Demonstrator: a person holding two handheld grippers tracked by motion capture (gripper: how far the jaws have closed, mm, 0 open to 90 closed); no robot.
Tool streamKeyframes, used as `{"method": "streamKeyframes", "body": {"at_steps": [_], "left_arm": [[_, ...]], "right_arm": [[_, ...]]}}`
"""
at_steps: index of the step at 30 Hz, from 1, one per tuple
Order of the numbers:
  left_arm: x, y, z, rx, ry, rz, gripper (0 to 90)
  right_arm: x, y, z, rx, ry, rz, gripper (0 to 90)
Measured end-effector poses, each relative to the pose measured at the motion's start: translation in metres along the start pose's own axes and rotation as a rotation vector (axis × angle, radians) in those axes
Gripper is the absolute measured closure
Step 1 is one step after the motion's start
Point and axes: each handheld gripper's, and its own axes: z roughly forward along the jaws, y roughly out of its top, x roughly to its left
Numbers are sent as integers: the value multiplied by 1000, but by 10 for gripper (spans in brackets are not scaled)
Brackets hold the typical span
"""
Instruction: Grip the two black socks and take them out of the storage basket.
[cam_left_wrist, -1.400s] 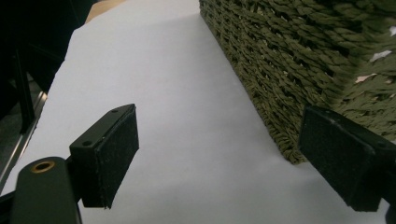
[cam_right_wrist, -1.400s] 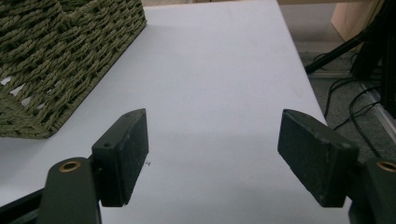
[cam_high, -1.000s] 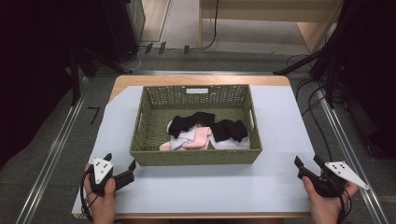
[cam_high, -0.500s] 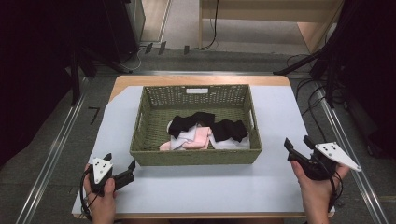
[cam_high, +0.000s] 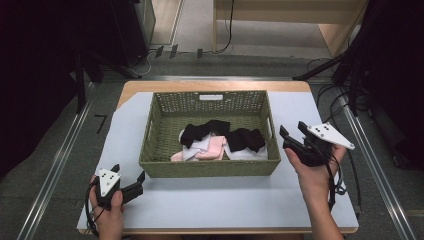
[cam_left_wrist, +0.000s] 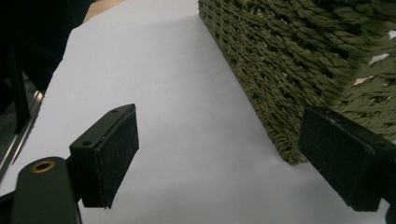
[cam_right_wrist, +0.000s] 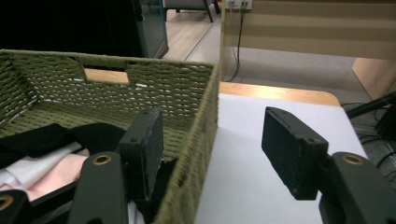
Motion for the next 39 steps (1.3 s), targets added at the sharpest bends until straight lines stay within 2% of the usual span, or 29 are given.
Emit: {"method": "streamKeyframes", "body": {"at_steps": [2, 6, 9, 16, 19, 22, 25, 26, 27, 28, 29, 30, 33, 34, 35, 37, 38, 39], "left_arm": [[0, 0, 0, 0, -1, -1, 138], [0, 0, 0, 2, -1, -2, 138], [1, 0, 0, 6, -2, -5, 138], [1, 0, 0, 7, -2, -8, 138], [1, 0, 1, 7, -2, -9, 138], [1, 1, 1, 12, -2, -9, 138], [1, 1, 1, 13, -1, -10, 138], [1, 1, 1, 14, -1, -9, 138], [1, 1, 1, 14, -1, -9, 138], [1, 1, 1, 13, 0, -10, 138], [1, 1, 1, 13, 0, -10, 138], [1, 1, 1, 13, -1, -9, 138], [1, 0, 1, 12, -2, -9, 138], [1, 0, 1, 12, -2, -9, 138], [1, 0, 1, 12, -2, -9, 138], [1, 0, 1, 11, -3, -10, 138], [1, 0, 1, 11, -3, -10, 138], [1, 0, 1, 12, -3, -10, 138]], "right_arm": [[6, 4, 6, 9, 18, -4, 416], [18, 14, 22, 70, 103, -8, 445], [31, 19, 34, 101, 119, -41, 470], [56, 19, 66, 166, 144, -73, 544], [62, 20, 76, 252, 102, -102, 577], [61, 24, 83, 311, 120, -71, 579], [60, 24, 91, 390, 118, -62, 569], [60, 24, 91, 390, 118, -62, 569], [62, 23, 98, 464, 98, -67, 567], [63, 22, 100, 493, 95, -69, 568], [63, 22, 100, 493, 95, -69, 568], [65, 18, 108, 585, 90, -84, 566], [67, 16, 115, 672, 83, -95, 556], [67, 16, 115, 672, 83, -95, 556], [66, 14, 122, 747, 87, -88, 549], [66, 13, 127, 807, 90, -82, 538], [66, 13, 127, 807, 90, -82, 538], [67, 11, 132, 860, 76, -98, 537]]}}
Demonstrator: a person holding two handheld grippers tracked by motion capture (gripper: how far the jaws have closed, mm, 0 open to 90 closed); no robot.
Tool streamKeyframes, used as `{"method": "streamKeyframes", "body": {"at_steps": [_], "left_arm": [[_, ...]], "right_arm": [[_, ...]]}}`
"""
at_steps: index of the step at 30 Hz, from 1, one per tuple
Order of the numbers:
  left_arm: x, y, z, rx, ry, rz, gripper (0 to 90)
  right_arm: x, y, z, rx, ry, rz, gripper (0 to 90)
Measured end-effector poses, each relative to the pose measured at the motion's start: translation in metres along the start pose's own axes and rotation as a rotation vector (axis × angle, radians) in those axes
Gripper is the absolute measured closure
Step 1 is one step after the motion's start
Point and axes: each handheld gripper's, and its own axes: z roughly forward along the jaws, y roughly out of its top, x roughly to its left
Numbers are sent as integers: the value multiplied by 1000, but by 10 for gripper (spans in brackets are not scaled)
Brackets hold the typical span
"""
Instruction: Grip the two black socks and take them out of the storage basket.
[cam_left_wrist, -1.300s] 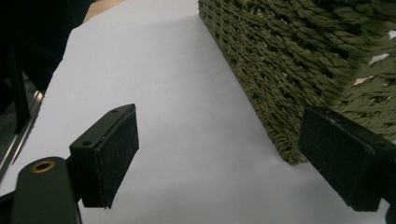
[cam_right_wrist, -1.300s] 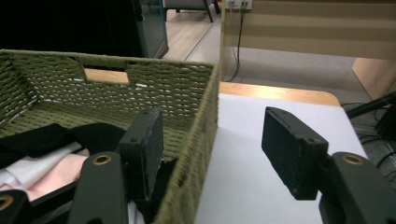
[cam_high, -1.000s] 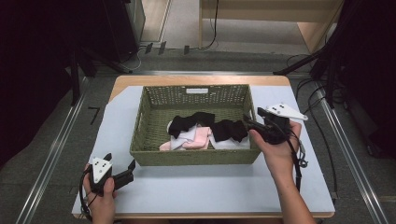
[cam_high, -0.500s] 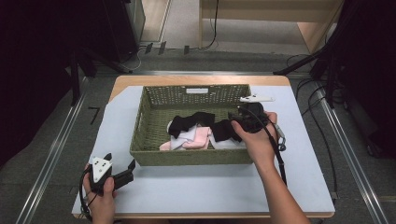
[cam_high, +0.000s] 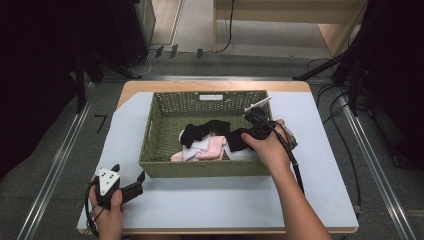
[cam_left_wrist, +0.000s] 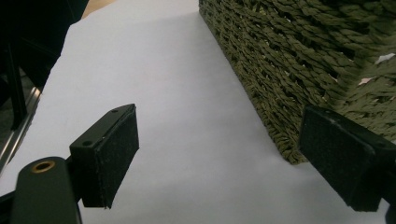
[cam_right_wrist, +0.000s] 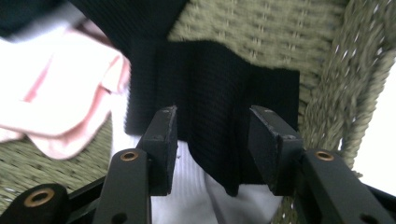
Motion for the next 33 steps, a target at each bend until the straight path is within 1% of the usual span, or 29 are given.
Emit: {"method": "streamKeyframes", "body": {"at_steps": [2, 3, 4, 7, 8, 9, 10, 11, 12, 13, 15, 18, 19, 20, 22, 24, 26, 27, 29, 30, 31, 32, 33], "left_arm": [[0, 0, 0, 1, 0, 1, 138], [0, 0, 0, -1, -1, 0, 138], [0, 0, 0, -1, 0, 2, 138], [-1, 0, 0, -3, 0, 10, 139], [-1, 0, 0, -3, 0, 12, 139], [-1, 0, 0, -3, 0, 12, 139], [-1, 0, 0, -2, -1, 11, 139], [-1, 0, 0, -3, -1, 9, 139], [-1, 0, 0, -3, -1, 9, 138], [-1, 0, 0, -3, -3, 7, 139], [-1, 0, 0, -2, -4, 7, 138], [-1, 0, 0, -1, -5, 6, 138], [-1, 0, 0, -1, -4, 6, 139], [-1, 0, 0, -1, -5, 5, 139], [-1, 0, 0, -1, -4, 6, 138], [-1, 0, 0, -2, -4, 5, 139], [-1, 0, 0, -1, -4, 5, 138], [-1, 0, 0, -1, -3, 6, 139], [-1, 0, 0, 0, -3, 8, 138], [-1, 0, 0, 1, -1, 10, 139], [-1, 0, 0, 1, -1, 10, 139], [-1, 0, 0, 1, 0, 11, 139], [-1, 0, 0, 2, 2, 12, 139]], "right_arm": [[2, 1, 3, 35, -22, -15, 537], [3, 2, 6, 62, -35, -22, 540], [4, 3, 8, 76, -43, -27, 556], [6, 5, 14, 149, -60, -51, 613], [6, 6, 16, 172, -63, -56, 645], [6, 6, 16, 172, -63, -56, 645], [7, 6, 18, 193, -47, -64, 731], [6, 6, 18, 195, -34, -62, 771], [6, 6, 18, 195, -34, -62, 771], [5, 6, 17, 186, -13, -55, 830], [5, 5, 15, 167, -11, -66, 849], [6, 4, 9, 108, 2, -68, 858], [5, 2, 6, 70, 20, -62, 859], [4, 1, 3, 47, 33, -57, 861], [1, -1, -4, -28, 74, -49, 862], [-1, -5, -10, -115, 115, -47, 863], [-2, -11, -19, -219, 141, -64, 863], [-2, -14, -22, -269, 142, -63, 863], [-2, -21, -29, -369, 156, -81, 863], [-3, -24, -32, -418, 154, -80, 863], [-3, -24, -32, -418, 154, -80, 863], [-5, -32, -38, -516, 163, -65, 863], [-6, -34, -39, -545, 163, -57, 864]]}}
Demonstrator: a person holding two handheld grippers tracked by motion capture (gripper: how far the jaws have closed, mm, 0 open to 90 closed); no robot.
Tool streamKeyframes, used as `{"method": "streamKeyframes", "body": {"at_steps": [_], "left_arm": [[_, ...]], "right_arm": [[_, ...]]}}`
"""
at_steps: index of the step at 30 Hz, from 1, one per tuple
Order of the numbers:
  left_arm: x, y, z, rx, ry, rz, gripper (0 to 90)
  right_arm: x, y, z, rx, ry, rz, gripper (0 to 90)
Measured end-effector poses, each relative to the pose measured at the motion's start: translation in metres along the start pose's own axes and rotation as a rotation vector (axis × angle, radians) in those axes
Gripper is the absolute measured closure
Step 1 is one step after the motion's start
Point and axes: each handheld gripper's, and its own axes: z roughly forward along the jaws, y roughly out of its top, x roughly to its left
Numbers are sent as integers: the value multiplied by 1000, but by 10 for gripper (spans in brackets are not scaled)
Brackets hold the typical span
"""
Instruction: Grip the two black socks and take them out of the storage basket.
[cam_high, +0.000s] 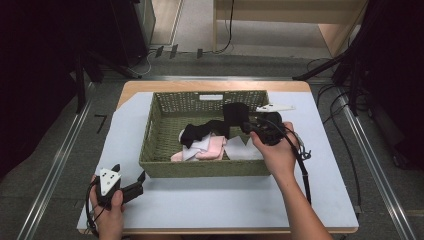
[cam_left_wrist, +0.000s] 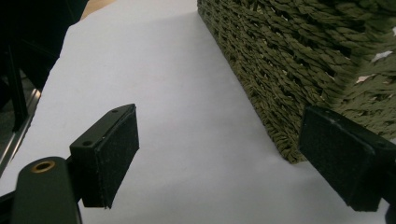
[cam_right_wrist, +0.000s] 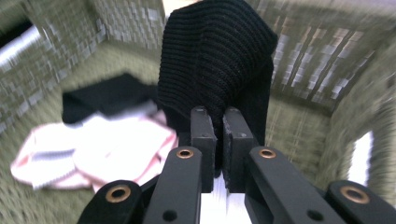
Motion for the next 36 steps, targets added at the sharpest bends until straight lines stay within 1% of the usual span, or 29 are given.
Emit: {"method": "streamKeyframes", "body": {"at_steps": [2, 3, 4, 5, 6, 11, 12, 13, 14, 17, 18, 19, 21, 22, 23, 25, 26, 27, 28, 29, 31, 32, 34, 35, 36], "left_arm": [[0, 0, 0, 1, 0, 1, 139], [0, 0, 0, 1, 0, 1, 139], [0, 0, 0, 1, 0, 2, 138], [0, 0, 0, 1, 0, 2, 139], [0, 0, 0, 1, 0, 3, 139], [0, 0, 0, 1, 0, 1, 139], [0, 0, 0, 1, 0, 1, 138], [0, 0, 0, 0, 0, 1, 138], [0, 0, 0, 2, -1, 2, 139], [0, 0, 0, 0, -2, 0, 138], [0, 0, 0, 0, -2, 0, 139], [0, 0, 0, -1, -2, -1, 139], [0, 0, 0, 0, -4, -2, 139], [0, 0, 0, 0, -4, -2, 138], [0, 0, 0, -1, -4, -2, 138], [0, 0, 0, -2, -5, -3, 139], [0, 0, 0, -2, -5, -3, 139], [0, 0, 0, -3, -5, -5, 139], [0, 0, 0, -2, -5, -4, 139], [0, 0, 0, -2, -5, -4, 139], [0, 0, 0, -1, -4, -4, 138], [0, 0, 0, -1, -3, -3, 138], [0, 0, 0, -1, -1, -1, 138], [0, 0, 0, 1, -2, 0, 138], [0, 0, 0, 1, 0, 2, 139]], "right_arm": [[-1, -3, -6, -75, 3, 7, 864], [-1, -3, -6, -75, 3, 7, 864], [-1, -6, -12, -147, 6, 1, 864], [-1, -6, -12, -147, 6, 1, 864], [0, -8, -16, -193, 1, -5, 864], [4, -12, -29, -336, -18, -51, 864], [4, -12, -29, -336, -18, -51, 864], [4, -12, -32, -381, -31, -66, 864], [4, -13, -37, -491, -70, -113, 863], [-1, -12, -44, -539, -118, -97, 863], [-1, -12, -44, -539, -118, -97, 863], [-6, -13, -49, -558, -147, -81, 863], [-11, -15, -52, -572, -184, -63, 862], [-11, -15, -52, -572, -184, -63, 862], [-20, -18, -57, -588, -223, -41, 862], [-27, -21, -59, -592, -251, -17, 862], [-27, -21, -59, -592, -251, -17, 862], [-31, -23, -61, -588, -268, 0, 862], [-41, -28, -62, -579, -295, 28, 861], [-41, -28, -62, -579, -295, 28, 861], [-51, -36, -63, -559, -328, 54, 860], [-59, -43, -62, -529, -364, 79, 860], [-66, -50, -61, -501, -388, 112, 859], [-66, -50, -61, -501, -388, 112, 859], [-75, -60, -59, -451, -432, 147, 858]]}}
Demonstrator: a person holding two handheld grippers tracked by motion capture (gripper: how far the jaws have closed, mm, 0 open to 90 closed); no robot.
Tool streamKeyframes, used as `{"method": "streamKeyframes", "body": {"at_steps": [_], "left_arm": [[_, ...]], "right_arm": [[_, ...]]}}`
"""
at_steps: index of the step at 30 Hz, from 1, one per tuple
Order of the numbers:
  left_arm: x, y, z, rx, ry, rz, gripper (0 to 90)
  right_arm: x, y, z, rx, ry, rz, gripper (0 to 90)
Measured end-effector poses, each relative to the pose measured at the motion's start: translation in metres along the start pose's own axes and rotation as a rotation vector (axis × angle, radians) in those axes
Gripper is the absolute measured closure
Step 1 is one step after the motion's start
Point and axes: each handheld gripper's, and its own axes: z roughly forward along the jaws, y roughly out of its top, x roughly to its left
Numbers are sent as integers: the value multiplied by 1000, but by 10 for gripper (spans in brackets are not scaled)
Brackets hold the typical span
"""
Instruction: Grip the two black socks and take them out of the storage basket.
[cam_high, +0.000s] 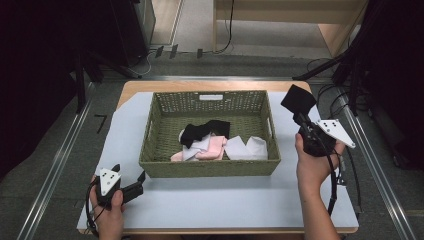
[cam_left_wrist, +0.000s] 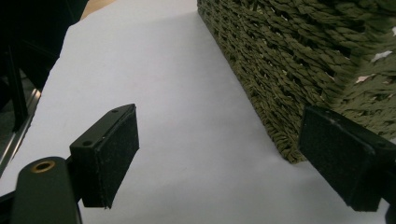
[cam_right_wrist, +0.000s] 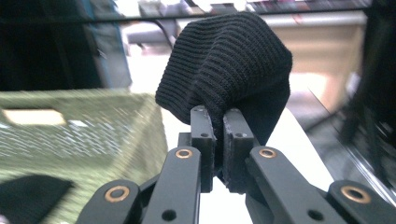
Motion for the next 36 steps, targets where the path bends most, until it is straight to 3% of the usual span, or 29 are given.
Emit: {"method": "streamKeyframes", "body": {"at_steps": [4, 5, 6, 14, 17, 19, 26, 33, 36], "left_arm": [[0, 0, 0, -1, 1, 2, 139], [0, 0, 0, -1, 1, 2, 139], [0, 0, 0, -1, 0, 1, 138], [0, 0, 0, -1, 0, 1, 139], [0, 0, 0, 0, 0, 1, 139], [0, 0, 0, 0, 0, 1, 138], [0, 0, 0, 1, 0, 0, 138], [0, 0, 0, 1, 0, 0, 139], [0, 0, 0, 1, 0, 0, 138]], "right_arm": [[-13, -17, 4, 98, -60, 21, 857], [-13, -17, 4, 98, -60, 21, 857], [-19, -25, 7, 151, -76, 47, 857], [-29, -44, 13, 271, -104, 87, 849], [-30, -46, 14, 299, -94, 117, 773], [-29, -46, 15, 294, -58, 140, 700], [-20, -28, 12, 236, -31, 143, 534], [-1, -7, 8, 176, -4, 86, 484], [16, 7, 4, 127, -1, 28, 480]]}}
